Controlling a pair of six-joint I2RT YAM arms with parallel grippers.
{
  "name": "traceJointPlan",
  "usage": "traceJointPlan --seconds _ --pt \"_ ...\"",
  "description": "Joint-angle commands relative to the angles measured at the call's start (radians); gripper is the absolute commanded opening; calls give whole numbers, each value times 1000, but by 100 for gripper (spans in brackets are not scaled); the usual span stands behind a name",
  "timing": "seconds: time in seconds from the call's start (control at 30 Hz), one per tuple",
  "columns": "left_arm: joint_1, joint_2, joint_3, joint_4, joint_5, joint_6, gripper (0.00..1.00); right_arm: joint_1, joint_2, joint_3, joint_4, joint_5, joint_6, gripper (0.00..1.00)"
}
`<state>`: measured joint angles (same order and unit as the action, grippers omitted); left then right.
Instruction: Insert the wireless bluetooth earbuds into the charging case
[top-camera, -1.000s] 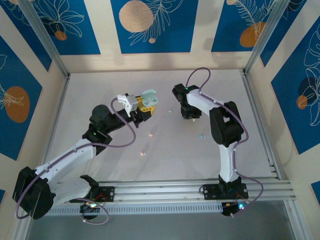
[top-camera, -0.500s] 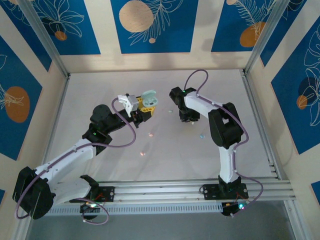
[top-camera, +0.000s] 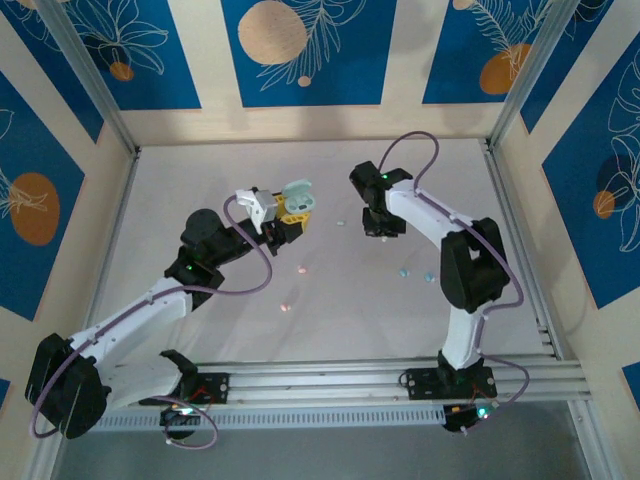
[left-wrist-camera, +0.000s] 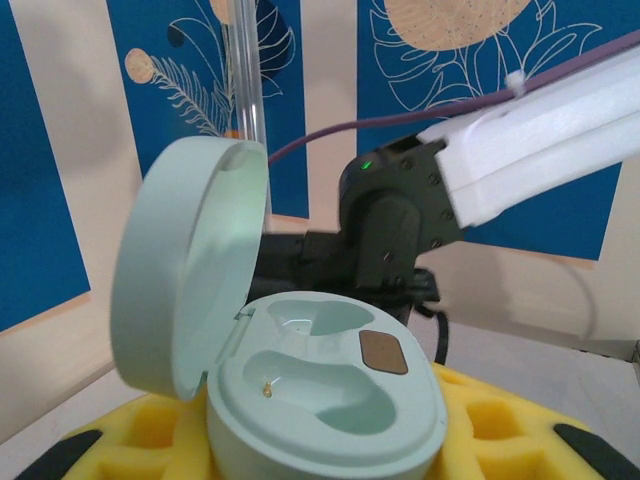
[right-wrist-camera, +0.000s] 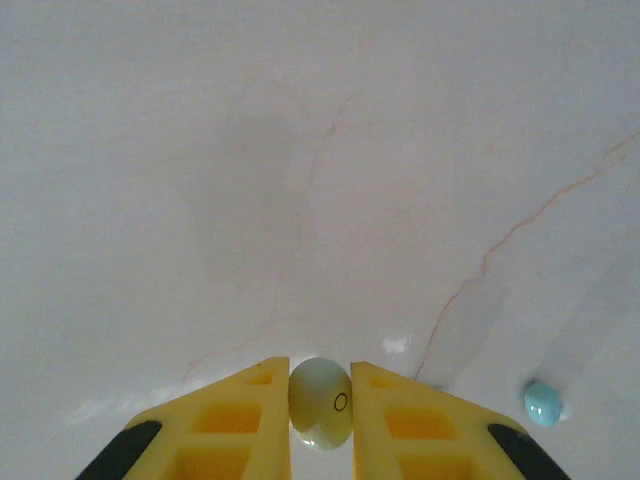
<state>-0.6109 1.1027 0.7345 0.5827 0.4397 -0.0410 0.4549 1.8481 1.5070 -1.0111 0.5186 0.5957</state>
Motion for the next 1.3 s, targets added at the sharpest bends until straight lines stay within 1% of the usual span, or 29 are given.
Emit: traceJointPlan --seconds 0.0,0.13,0.23,0.37,0.47,0.6,0.77,1.07,1.27 --pt "-8 8 0 25 -6 26 36 -9 -114 -11 -8 -102 -4 17" --pt "-8 38 2 47 5 33 36 -14 -254 -2 18 -237 -36 17" --pt "-8 69 11 65 23 34 35 -25 -326 25 26 -368 -56 17" --pt "-8 105 18 98 25 26 35 -31 -382 68 19 -528 -68 17" --pt "-8 122 26 104 24 25 36 -32 -419 99 1 -594 -75 17" --pt "-9 132 26 110 15 29 36 -29 -454 141 -21 -647 -79 17" --pt "-8 151 27 120 25 25 36 3 -477 170 3 -697 -62 17" --pt "-8 166 34 138 39 15 36 78 -429 231 69 -756 -26 18" --pt "-7 166 36 132 36 18 36 127 -370 277 86 -762 -17 18"
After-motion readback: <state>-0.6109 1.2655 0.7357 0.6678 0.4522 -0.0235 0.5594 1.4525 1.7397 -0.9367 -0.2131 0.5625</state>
